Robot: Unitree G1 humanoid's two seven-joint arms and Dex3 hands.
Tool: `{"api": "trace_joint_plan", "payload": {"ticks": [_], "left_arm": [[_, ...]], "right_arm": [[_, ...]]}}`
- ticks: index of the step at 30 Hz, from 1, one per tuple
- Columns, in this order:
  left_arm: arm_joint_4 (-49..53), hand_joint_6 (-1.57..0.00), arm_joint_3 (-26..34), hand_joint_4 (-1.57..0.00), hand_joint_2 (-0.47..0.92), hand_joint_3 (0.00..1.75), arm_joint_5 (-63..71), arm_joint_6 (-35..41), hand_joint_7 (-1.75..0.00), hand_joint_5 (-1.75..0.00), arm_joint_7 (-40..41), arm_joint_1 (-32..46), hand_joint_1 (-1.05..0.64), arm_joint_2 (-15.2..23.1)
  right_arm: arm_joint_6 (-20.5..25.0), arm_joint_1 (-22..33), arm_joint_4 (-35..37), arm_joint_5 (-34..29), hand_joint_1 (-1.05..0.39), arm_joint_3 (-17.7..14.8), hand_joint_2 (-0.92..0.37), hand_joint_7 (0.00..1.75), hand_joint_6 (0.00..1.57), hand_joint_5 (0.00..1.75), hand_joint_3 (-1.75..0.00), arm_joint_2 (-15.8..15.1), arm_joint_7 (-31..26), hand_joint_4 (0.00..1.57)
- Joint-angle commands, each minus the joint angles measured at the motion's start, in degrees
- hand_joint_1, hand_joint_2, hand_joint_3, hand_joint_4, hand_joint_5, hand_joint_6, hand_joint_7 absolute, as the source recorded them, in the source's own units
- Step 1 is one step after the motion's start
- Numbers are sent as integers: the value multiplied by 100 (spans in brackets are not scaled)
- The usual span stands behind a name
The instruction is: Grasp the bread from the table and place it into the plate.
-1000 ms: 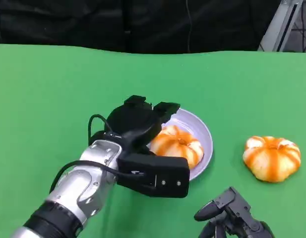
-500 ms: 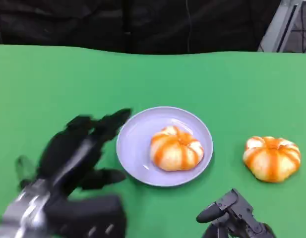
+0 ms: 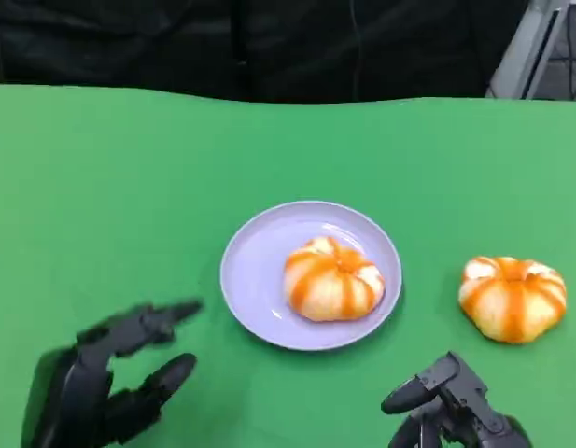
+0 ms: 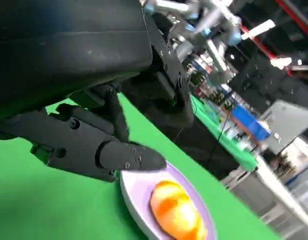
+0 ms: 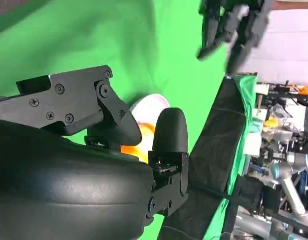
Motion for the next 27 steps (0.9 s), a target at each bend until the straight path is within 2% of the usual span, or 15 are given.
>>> {"api": "trace_joint_plan", "payload": {"ticks": [1, 6, 20, 27], "left_arm": [[427, -82, 69, -86, 52, 118, -807, -343, -134, -171, -287, -40, -16, -344], [776, -77, 90, -82, 45, 131, -1205, -680, -146, -174, -742, -194, -15, -468], [941, -81, 333, -85, 41, 134, -1370, -868, -146, -173, -1285, -243, -15, -648], [1060, -82, 398, -86, 35, 142, -1447, -994, -145, -170, -1462, -271, -14, -711]], "right_arm": [[-50, -26, 21, 143, -4, -169, -92, 175, 10, 175, -115, -137, 65, 30], [-171, -74, 122, 220, -4, -228, -92, 175, 11, 175, -115, -163, 126, 30], [-217, -44, 136, 261, -5, -236, -92, 175, 11, 175, -114, -139, 192, 30], [-187, -1, 123, 242, -5, -209, -92, 175, 12, 175, -114, -112, 175, 32]]}}
